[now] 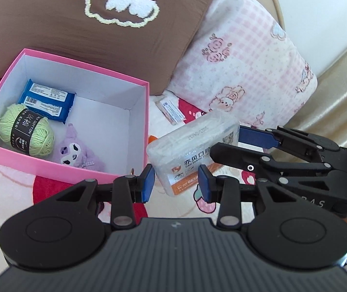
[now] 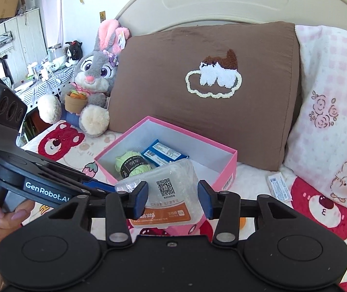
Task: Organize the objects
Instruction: 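Lift the clear box with the left tool and carry it over the pink box, then lower the clear box into the pink box and open the left tool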
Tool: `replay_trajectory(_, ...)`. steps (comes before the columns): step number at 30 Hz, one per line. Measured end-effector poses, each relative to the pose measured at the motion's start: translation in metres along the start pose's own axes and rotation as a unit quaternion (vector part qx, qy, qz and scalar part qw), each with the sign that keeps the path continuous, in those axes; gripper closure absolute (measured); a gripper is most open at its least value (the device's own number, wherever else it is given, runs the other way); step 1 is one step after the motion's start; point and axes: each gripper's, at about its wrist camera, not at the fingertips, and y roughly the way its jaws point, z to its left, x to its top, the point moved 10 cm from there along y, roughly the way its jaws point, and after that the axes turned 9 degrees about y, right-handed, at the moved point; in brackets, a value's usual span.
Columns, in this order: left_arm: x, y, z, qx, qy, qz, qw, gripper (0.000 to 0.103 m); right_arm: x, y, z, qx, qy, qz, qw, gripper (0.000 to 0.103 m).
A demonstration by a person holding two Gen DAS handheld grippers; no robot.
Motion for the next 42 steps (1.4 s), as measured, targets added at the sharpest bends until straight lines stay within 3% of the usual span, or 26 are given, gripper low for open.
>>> replay_trajectory(17, 0.021, 0.027, 0.078, 0.009, -0.088, -0.049, 0.9949, 0.066, 0.03, 0.078, -0.001, 0.008, 0.011, 0.022, 1.0, 0.054)
replay_trajectory(24, 0.033, 0.057, 0.121, 0.05, -0.119, -0.07, 0.9891, 0.066, 0.02, 0.136, -0.02, 0.026, 0.024, 0.063, 0.997, 0.054)
replay_trajectory(27, 0.039, 0.073, 0.142, 0.053, -0.147, -0.065, 0.9856, 0.066, 0.016, 0.156, -0.024, 0.017, 0.017, 0.064, 0.998, 0.054)
replay_trajectory(31, 0.049, 0.088, 0.165, 0.079, -0.148, -0.051, 0.9845, 0.066, 0.011, 0.182, -0.025, 0.02, 0.014, 0.094, 0.995, 0.055)
replay_trajectory(36, 0.06, 0.116, 0.189, 0.093, -0.157, -0.005, 0.9832, 0.066, 0.008, 0.206, -0.026, 0.001, 0.0, 0.114, 0.993, 0.055)
replay_trajectory(42, 0.064, 0.139, 0.202, 0.133, -0.132, 0.02, 0.9821, 0.069, 0.002, 0.223, -0.014, -0.02, -0.048, 0.138, 0.989, 0.055)
